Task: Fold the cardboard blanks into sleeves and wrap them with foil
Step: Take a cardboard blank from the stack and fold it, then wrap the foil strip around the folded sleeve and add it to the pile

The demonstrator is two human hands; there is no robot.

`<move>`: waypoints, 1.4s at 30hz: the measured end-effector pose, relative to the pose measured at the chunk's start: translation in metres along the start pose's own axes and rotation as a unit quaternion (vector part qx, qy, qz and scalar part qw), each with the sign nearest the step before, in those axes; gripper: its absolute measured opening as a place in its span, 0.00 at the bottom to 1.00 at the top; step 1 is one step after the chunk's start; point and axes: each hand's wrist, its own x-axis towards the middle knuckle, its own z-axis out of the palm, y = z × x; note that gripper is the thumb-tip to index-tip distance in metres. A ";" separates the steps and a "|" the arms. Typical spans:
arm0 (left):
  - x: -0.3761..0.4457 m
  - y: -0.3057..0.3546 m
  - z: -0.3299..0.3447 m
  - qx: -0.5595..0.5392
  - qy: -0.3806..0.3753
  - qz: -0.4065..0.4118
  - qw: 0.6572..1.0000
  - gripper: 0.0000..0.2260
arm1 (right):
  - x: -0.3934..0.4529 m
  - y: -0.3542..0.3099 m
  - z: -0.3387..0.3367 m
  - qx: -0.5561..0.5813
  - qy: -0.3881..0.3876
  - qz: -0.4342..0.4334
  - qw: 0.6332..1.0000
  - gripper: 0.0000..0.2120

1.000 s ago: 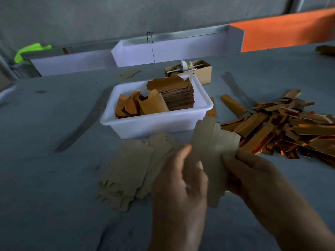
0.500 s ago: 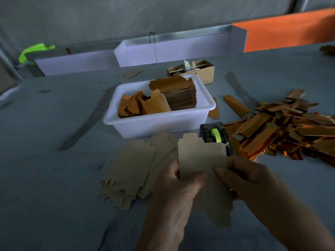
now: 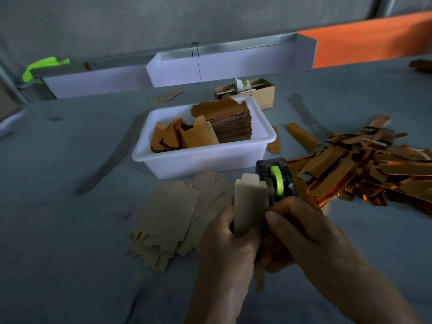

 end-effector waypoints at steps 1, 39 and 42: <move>-0.001 0.001 -0.001 -0.007 -0.015 -0.002 1.000 0.07 | 0.001 0.002 0.001 0.012 -0.001 0.006 1.000 0.18; -0.024 0.003 0.036 0.568 0.036 0.224 0.791 0.21 | 0.003 0.002 0.001 0.042 0.163 0.074 0.983 0.13; -0.024 0.003 0.036 0.516 0.083 0.283 0.805 0.18 | 0.003 0.000 -0.002 0.017 0.152 0.068 0.986 0.20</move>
